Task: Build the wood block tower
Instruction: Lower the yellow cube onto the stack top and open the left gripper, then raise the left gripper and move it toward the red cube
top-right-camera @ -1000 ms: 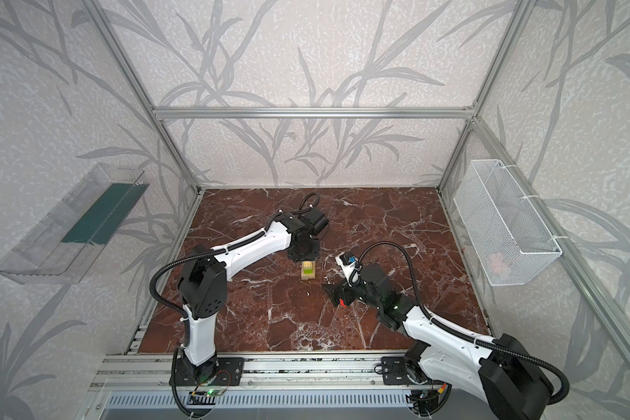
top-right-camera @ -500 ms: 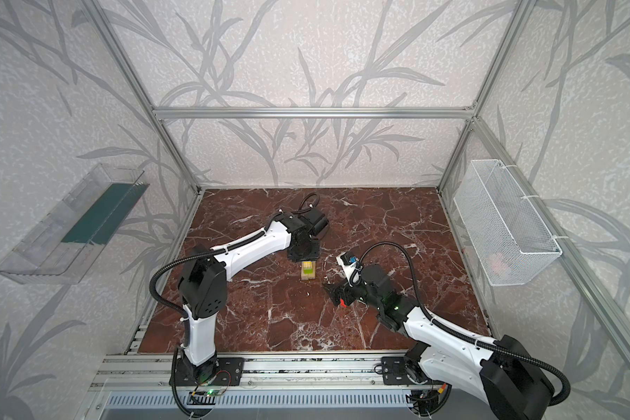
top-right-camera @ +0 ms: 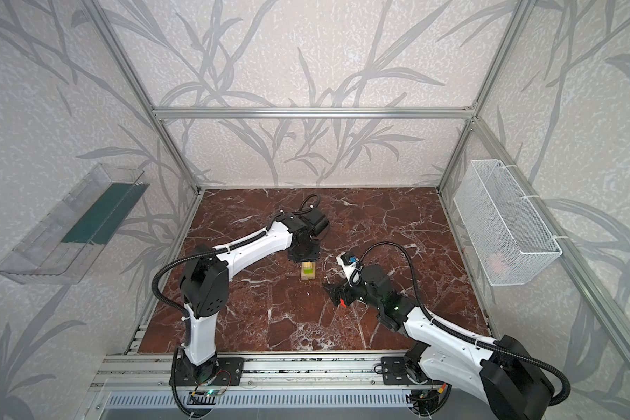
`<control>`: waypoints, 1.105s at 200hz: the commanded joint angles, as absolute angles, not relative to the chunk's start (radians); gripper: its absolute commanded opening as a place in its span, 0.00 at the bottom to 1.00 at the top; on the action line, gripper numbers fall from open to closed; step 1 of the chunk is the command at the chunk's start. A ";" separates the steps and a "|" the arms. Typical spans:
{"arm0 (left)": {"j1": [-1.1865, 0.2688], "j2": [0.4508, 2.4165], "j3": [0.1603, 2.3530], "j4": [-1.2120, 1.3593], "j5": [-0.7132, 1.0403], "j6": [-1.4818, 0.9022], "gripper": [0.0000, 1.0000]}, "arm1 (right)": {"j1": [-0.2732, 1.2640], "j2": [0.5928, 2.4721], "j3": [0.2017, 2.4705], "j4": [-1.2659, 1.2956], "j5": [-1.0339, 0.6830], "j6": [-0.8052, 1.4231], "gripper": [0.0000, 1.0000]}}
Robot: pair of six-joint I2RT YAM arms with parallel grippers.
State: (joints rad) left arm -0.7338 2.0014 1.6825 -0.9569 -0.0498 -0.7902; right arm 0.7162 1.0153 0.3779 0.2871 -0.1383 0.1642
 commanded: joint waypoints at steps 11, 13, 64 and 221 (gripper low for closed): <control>-0.730 2.016 1.710 -0.979 -0.051 -0.803 0.33 | 0.721 0.999 0.373 0.303 -0.123 0.157 0.99; -0.730 2.015 1.709 -0.979 -0.051 -0.804 0.33 | 0.721 1.000 0.373 0.304 -0.123 0.157 0.99; -0.730 2.015 1.719 -0.985 -0.055 -0.801 0.42 | 0.721 0.999 0.373 0.303 -0.119 0.157 0.99; -0.732 2.001 1.732 -0.985 -0.044 -0.789 0.48 | 0.721 0.997 0.375 0.293 -0.111 0.161 0.99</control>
State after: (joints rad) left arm -0.7338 2.0045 1.7004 -0.9573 -0.0460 -0.7937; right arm 0.7166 1.0145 0.3779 0.2867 -0.1295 0.1638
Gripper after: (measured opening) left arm 0.473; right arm 0.991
